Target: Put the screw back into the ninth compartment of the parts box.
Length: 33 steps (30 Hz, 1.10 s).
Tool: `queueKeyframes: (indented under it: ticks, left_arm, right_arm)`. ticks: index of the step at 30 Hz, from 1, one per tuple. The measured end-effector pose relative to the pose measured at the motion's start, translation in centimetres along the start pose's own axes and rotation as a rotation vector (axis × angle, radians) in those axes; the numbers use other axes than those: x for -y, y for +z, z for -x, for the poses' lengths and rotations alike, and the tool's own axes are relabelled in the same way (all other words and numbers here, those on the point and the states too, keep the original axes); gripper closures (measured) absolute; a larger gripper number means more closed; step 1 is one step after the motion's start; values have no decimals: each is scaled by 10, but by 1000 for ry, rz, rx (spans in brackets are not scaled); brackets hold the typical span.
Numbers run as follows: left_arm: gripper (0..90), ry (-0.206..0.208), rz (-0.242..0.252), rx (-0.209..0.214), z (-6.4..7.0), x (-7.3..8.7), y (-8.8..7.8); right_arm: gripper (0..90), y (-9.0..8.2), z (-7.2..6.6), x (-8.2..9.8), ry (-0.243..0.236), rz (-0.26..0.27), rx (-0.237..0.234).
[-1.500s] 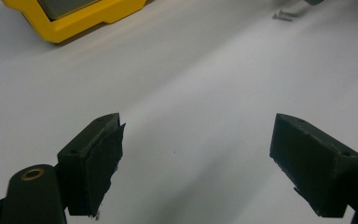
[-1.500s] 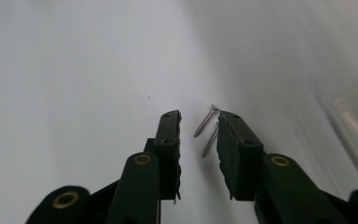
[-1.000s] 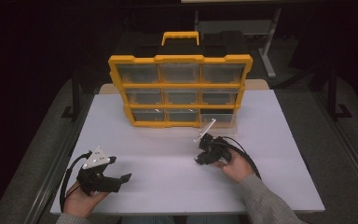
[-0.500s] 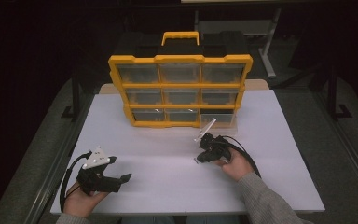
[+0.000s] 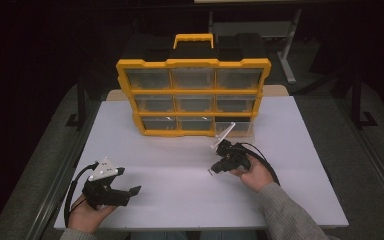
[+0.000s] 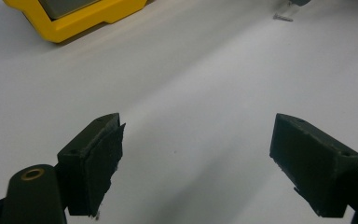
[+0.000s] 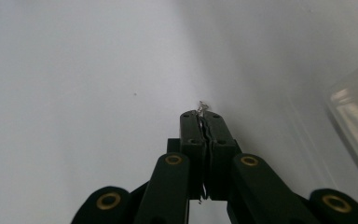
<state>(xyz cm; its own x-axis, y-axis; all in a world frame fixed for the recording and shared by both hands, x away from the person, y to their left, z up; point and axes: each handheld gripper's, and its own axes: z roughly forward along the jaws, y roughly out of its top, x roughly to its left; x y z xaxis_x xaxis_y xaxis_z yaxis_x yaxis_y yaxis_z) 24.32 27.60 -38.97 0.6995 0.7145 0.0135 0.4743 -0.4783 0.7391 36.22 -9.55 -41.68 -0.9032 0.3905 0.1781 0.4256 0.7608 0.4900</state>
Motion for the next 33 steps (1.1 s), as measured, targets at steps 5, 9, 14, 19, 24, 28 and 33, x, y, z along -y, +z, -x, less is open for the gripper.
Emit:
queueKeyframes:
  ticks: [5,9,14,19,24,28,33]
  left_arm:
    - [164,0,-3,1,0,0,-1]
    - [164,0,-4,1,0,0,-1]
    - [164,-4,-2,-1,0,0,-1]
    - [164,-5,-2,-1,0,0,-1]
    - [164,-1,-2,-2,-2,0,-1]
    - [164,-4,2,-3,-2,0,-2]
    - [164,-4,2,-1,-2,0,-2]
  right_arm:
    - [871,-18,-2,-11,-21,1,-25]
    - [871,-33,0,-19,-45,20,-35]
    - [871,-43,2,-24,-42,23,-44]
    - [870,-55,5,-29,-45,42,-50]
    - [870,-66,10,-33,-44,59,-59]
    - [871,-74,13,-38,-48,68,-51]
    - [871,-90,17,-44,-52,84,-38]
